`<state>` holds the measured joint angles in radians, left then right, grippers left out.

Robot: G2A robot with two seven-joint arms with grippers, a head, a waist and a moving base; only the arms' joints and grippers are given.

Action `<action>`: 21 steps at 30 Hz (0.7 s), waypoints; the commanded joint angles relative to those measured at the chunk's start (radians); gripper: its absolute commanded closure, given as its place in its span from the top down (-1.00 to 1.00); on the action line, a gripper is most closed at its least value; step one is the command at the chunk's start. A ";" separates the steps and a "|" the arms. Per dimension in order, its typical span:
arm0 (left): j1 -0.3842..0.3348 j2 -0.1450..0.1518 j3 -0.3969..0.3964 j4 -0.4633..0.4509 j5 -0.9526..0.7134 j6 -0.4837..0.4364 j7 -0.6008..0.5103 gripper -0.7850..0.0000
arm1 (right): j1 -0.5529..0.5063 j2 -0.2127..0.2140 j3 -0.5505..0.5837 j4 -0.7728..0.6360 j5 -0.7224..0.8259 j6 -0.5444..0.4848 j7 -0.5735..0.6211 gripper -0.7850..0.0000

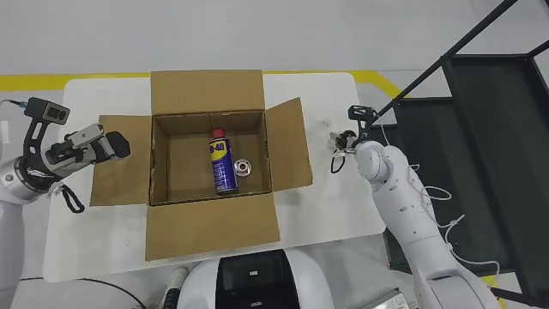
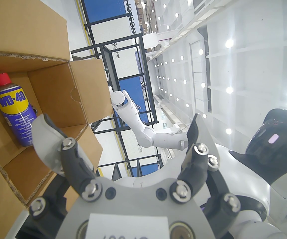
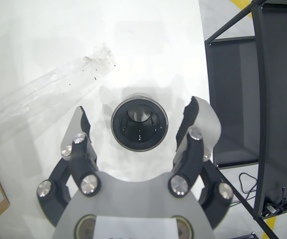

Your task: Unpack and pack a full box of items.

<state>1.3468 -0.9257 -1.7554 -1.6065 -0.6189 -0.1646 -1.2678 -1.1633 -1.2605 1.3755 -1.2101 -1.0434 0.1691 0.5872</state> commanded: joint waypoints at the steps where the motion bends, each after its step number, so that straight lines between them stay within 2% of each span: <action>1: 0.000 0.000 0.000 0.000 0.000 0.000 0.000 1.00 | 0.006 -0.002 -0.003 0.013 0.001 0.009 -0.008 -1.00; 7: 0.000 0.000 0.000 0.000 0.000 0.000 0.000 1.00 | 0.004 -0.004 -0.012 0.018 0.001 0.014 -0.017 -1.00; 11: 0.000 0.000 0.000 0.000 0.000 0.000 0.000 1.00 | -0.026 0.000 -0.007 -0.045 -0.028 0.025 -0.006 -1.00; 18: 0.000 0.000 0.000 0.000 0.000 0.000 0.000 1.00 | -0.182 0.019 0.071 -0.378 -0.074 0.039 0.035 -1.00; 21: 0.000 0.000 0.000 0.000 0.000 0.000 0.000 1.00 | -0.249 0.027 0.112 -0.527 -0.062 0.008 0.055 -1.00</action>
<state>1.3468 -0.9257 -1.7554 -1.6065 -0.6189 -0.1646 -1.2678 -1.3933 -1.2358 1.4742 -1.6848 -1.1098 0.1873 0.6364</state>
